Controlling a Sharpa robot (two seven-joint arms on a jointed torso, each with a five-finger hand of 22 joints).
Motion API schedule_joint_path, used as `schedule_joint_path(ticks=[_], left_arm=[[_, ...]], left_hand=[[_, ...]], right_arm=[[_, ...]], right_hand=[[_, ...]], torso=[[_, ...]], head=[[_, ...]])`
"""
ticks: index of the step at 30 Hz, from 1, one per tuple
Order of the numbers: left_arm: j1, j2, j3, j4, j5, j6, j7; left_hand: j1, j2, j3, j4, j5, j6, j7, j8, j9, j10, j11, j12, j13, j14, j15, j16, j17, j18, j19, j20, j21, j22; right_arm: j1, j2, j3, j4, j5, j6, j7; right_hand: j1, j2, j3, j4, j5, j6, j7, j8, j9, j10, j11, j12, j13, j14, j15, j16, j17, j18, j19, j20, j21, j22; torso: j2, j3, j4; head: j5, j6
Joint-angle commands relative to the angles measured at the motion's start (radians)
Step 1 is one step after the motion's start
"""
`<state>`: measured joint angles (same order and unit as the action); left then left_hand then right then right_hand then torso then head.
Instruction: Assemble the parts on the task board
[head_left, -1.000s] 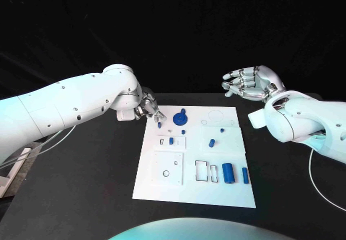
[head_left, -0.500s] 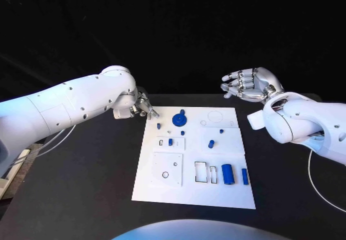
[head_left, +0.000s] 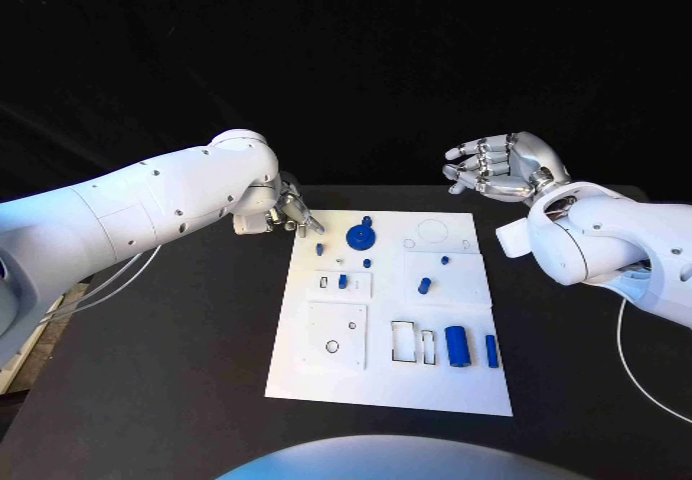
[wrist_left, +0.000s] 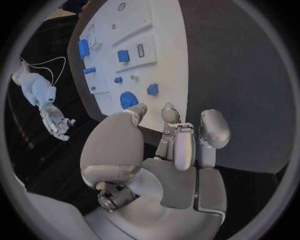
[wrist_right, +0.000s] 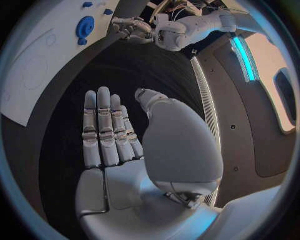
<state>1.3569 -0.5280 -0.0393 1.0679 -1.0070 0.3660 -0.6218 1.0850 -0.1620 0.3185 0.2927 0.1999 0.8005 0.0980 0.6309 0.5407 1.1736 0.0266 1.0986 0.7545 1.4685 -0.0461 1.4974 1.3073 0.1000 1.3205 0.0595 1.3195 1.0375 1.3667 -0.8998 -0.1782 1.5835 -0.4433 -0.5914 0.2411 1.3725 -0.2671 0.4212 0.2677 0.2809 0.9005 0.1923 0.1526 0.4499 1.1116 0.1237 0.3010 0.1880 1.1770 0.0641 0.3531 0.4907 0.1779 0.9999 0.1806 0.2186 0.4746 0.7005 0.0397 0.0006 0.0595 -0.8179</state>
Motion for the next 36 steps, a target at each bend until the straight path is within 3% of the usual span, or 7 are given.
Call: schedule_joint_path(ticks=[1, 9, 36], left_arm=[[0.0, 0.009, -0.002, -0.004, 0.028, 0.04, 0.025], [-0.004, 0.024, -0.01, -0.016, 0.041, 0.066, 0.033], [-0.013, 0.039, -0.019, -0.039, 0.049, 0.097, 0.041]], left_hand=[[-0.01, 0.0, -0.007, 0.0, -0.009, 0.004, 0.005, -0.003, -0.002, -0.004, -0.001, 0.003, 0.001, 0.059, 0.006, -0.005, 0.106, 0.005, -0.002, 0.006, -0.004, 0.001], [-0.002, 0.003, -0.008, -0.003, -0.009, 0.005, 0.004, -0.006, -0.006, -0.004, -0.002, 0.005, 0.002, 0.059, 0.006, -0.005, 0.106, 0.005, -0.001, 0.006, -0.003, 0.003], [0.069, 0.033, 0.0, -0.007, 0.001, 0.018, 0.005, -0.018, -0.027, -0.004, -0.002, 0.008, -0.002, 0.06, 0.006, -0.003, 0.108, 0.004, 0.0, 0.007, 0.0, 0.008]], right_arm=[[0.0, 0.002, 0.0, 0.0, -0.003, 0.006, 0.004], [0.0, 0.005, 0.0, 0.0, -0.003, 0.007, 0.004], [0.0, 0.005, 0.0, 0.001, -0.002, 0.007, 0.005]], right_hand=[[-0.009, 0.003, -0.001, 0.001, -0.003, 0.004, 0.005, -0.005, -0.001, 0.008, 0.0, -0.003, -0.002, 0.001, 0.004, -0.004, -0.001, 0.004, -0.004, 0.004, -0.004, -0.001], [-0.009, 0.003, -0.001, 0.001, -0.003, 0.004, 0.005, -0.005, -0.001, 0.008, 0.0, -0.003, -0.002, 0.001, 0.004, -0.004, -0.001, 0.004, -0.004, 0.004, -0.004, -0.001], [-0.01, 0.003, -0.001, 0.001, -0.003, 0.004, 0.005, -0.005, -0.001, 0.009, 0.0, -0.004, -0.004, 0.001, 0.004, -0.005, -0.001, 0.004, -0.004, 0.004, -0.005, -0.003]], torso=[[-0.001, -0.0001, 0.0], [0.0, 0.0003, -0.0001], [-0.001, -0.0003, 0.0]], head=[[0.001, 0.0], [0.003, -0.002], [0.006, -0.006]])
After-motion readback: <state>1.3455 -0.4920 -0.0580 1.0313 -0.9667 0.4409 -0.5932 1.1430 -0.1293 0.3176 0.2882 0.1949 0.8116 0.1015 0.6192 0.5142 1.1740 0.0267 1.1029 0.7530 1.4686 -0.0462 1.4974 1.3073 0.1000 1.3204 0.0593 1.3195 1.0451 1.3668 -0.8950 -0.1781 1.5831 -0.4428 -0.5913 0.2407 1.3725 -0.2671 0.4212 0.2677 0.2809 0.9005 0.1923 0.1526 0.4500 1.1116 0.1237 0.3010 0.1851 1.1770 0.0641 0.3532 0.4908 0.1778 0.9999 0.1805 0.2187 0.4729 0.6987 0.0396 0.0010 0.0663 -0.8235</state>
